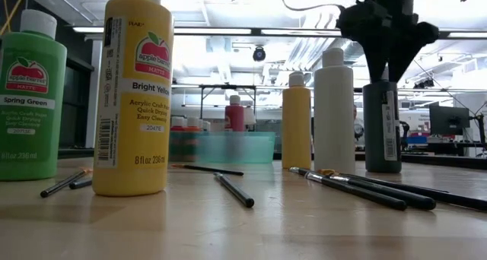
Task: Pick & Place Paint Supplies
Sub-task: Put the black paint bottle into the green bin
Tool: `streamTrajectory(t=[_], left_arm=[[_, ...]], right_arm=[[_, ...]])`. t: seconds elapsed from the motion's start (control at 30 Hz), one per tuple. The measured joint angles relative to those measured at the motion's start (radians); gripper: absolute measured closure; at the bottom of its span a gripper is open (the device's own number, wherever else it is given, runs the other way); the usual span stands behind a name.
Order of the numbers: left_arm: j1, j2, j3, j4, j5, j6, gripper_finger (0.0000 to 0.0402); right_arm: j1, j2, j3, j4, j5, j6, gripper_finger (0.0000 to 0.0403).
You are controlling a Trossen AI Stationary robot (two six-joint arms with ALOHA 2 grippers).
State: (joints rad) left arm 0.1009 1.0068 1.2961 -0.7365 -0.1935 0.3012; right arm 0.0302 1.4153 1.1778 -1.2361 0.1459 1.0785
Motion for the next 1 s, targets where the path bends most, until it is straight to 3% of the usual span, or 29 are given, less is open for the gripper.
streamTrajectory(t=[0.23,0.67,1.0], left_arm=[[-0.024,-0.098,-0.091,0.034,-0.005,-0.074,0.0195],[-0.024,-0.099,-0.092,0.032,-0.006,-0.074,0.0195],[-0.024,-0.099,-0.092,0.031,-0.007,-0.071,0.0195]], right_arm=[[0.000,-0.001,-0.010,0.051,0.010,0.019,0.0187],[0.000,-0.021,-0.014,0.023,-0.041,0.018,0.0188],[0.001,-0.071,-0.015,0.019,0.017,0.041,0.0188]])
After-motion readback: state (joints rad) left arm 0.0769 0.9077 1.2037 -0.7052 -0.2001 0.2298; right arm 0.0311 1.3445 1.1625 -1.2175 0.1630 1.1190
